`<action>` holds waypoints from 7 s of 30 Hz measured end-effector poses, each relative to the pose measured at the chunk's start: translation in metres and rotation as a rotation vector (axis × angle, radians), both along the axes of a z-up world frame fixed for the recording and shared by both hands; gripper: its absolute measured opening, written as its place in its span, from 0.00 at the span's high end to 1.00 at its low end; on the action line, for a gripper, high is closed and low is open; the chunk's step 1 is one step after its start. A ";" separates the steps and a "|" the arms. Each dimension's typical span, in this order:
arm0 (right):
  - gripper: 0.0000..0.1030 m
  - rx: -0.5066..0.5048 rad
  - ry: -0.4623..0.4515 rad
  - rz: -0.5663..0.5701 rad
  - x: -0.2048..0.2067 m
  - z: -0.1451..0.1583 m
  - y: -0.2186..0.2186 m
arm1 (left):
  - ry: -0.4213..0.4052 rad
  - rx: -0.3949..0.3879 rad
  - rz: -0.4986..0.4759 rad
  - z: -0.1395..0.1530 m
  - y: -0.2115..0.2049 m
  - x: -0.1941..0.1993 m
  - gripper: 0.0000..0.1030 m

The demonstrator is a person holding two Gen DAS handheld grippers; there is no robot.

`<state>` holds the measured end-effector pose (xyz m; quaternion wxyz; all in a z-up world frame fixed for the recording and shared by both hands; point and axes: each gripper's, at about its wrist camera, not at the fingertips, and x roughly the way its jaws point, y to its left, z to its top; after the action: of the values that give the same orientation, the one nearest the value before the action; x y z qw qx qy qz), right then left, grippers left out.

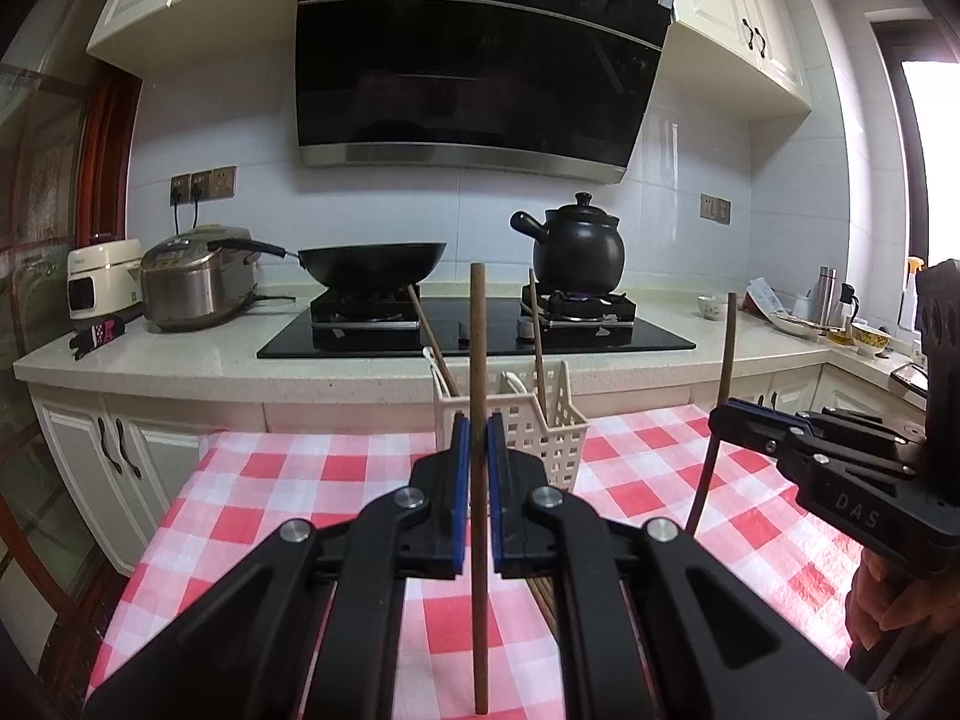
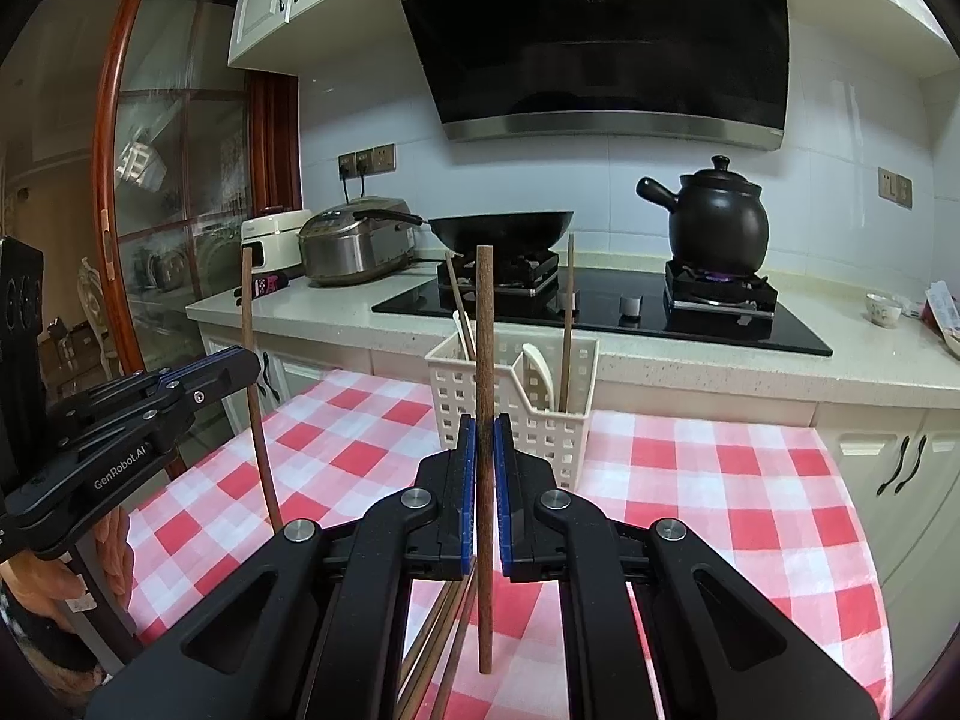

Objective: Organize utensils
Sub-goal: 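Lift both chopsticks upright and carry them over the white basket, then lower the chopsticks into the basket and open both tools, then move both tools back down to the remaining chopsticks, then grasp a wooden chopstick with the right tool while the left tool grasps another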

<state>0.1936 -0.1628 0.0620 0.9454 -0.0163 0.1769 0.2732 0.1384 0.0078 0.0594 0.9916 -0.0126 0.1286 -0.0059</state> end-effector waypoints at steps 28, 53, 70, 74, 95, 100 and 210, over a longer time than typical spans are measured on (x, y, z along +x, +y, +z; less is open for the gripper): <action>0.93 -0.007 -0.153 -0.006 0.092 0.079 0.023 | -0.182 0.034 -0.034 0.112 0.002 0.100 0.94; 0.93 -0.019 -0.017 0.003 0.202 0.027 0.055 | -0.052 -0.072 0.039 0.041 0.042 0.242 0.94; 0.90 0.004 0.063 -0.012 0.188 0.004 0.038 | 0.015 -0.039 0.046 0.000 0.055 0.197 0.63; 0.83 0.004 0.050 -0.009 0.159 0.005 0.032 | 0.028 -0.037 0.053 0.000 0.050 0.170 0.52; 0.59 -0.025 0.274 -0.027 0.047 -0.093 -0.002 | 0.203 -0.153 0.081 -0.086 0.043 0.044 0.07; 0.59 -0.051 0.358 -0.036 0.041 -0.118 0.003 | 0.230 -0.120 0.102 -0.097 0.040 0.034 0.05; 0.94 -0.077 0.421 -0.094 0.055 -0.133 -0.047 | 0.617 0.030 0.055 -0.161 -0.037 0.112 0.86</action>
<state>0.2488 -0.2099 -0.0706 0.8980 0.0133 0.3814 0.2191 0.2502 -0.0295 -0.1020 0.9055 -0.0029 0.4234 0.0271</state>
